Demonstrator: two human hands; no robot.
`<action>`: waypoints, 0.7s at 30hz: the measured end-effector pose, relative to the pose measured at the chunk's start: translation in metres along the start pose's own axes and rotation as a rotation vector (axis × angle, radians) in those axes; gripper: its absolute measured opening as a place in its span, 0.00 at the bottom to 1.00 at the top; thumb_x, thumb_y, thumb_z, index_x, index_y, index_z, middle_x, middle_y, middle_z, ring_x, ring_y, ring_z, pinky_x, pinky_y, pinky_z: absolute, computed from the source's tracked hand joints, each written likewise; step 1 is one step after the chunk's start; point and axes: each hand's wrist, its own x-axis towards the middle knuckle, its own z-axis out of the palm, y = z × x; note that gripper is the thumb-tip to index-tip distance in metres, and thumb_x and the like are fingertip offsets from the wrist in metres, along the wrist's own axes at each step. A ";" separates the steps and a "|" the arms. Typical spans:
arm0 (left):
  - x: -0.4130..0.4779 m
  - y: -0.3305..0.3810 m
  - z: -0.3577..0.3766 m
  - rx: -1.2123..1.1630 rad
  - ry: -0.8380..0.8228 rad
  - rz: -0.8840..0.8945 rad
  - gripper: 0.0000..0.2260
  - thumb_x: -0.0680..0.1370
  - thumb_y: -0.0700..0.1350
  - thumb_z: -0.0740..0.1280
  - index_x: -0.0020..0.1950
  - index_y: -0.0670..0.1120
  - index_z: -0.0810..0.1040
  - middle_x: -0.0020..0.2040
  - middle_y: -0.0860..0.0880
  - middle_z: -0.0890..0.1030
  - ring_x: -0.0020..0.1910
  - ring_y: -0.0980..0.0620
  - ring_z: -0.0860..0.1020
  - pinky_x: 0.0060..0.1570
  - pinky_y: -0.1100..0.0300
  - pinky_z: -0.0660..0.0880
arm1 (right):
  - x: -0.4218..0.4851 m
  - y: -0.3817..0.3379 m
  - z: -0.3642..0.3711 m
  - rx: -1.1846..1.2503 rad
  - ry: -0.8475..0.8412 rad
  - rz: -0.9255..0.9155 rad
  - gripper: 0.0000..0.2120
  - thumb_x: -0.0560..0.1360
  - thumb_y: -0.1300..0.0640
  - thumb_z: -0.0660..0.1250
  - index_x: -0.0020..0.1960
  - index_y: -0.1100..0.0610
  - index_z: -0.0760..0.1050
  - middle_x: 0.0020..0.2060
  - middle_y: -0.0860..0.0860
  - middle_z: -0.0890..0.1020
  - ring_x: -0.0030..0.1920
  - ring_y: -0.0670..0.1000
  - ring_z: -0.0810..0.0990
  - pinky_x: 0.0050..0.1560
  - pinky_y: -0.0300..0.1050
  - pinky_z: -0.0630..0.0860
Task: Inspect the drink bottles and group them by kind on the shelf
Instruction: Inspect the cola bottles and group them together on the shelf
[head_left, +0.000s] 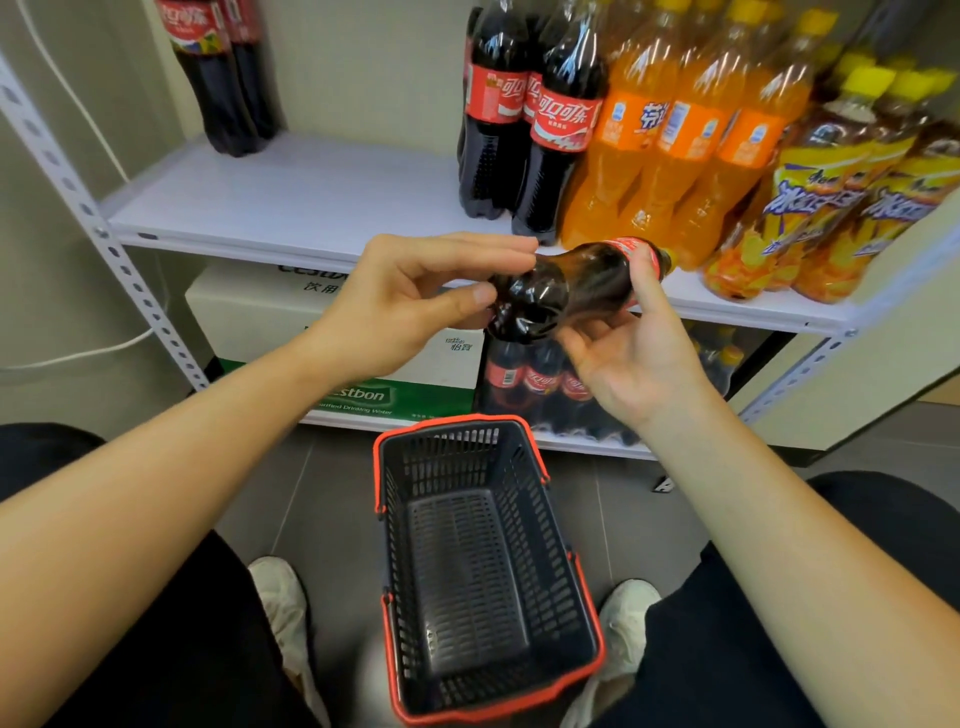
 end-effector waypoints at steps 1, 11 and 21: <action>-0.001 -0.001 -0.001 -0.033 0.000 -0.036 0.18 0.81 0.29 0.63 0.69 0.41 0.75 0.63 0.49 0.83 0.64 0.51 0.80 0.53 0.58 0.81 | 0.000 0.000 0.000 -0.010 -0.006 -0.006 0.25 0.77 0.45 0.71 0.65 0.63 0.75 0.56 0.62 0.85 0.53 0.60 0.87 0.43 0.56 0.84; -0.004 -0.014 -0.005 0.302 -0.066 -0.327 0.29 0.72 0.51 0.78 0.71 0.58 0.74 0.60 0.57 0.80 0.49 0.57 0.80 0.44 0.66 0.77 | -0.004 0.010 0.010 -0.492 -0.155 -0.245 0.30 0.71 0.49 0.74 0.70 0.56 0.74 0.62 0.57 0.84 0.61 0.57 0.84 0.55 0.59 0.83; -0.007 -0.032 -0.014 0.364 0.120 -0.363 0.26 0.69 0.55 0.79 0.65 0.53 0.78 0.52 0.54 0.84 0.50 0.52 0.82 0.54 0.49 0.80 | 0.014 0.024 0.046 -0.882 -0.256 -0.512 0.25 0.69 0.45 0.76 0.64 0.52 0.77 0.55 0.49 0.86 0.58 0.50 0.84 0.60 0.59 0.81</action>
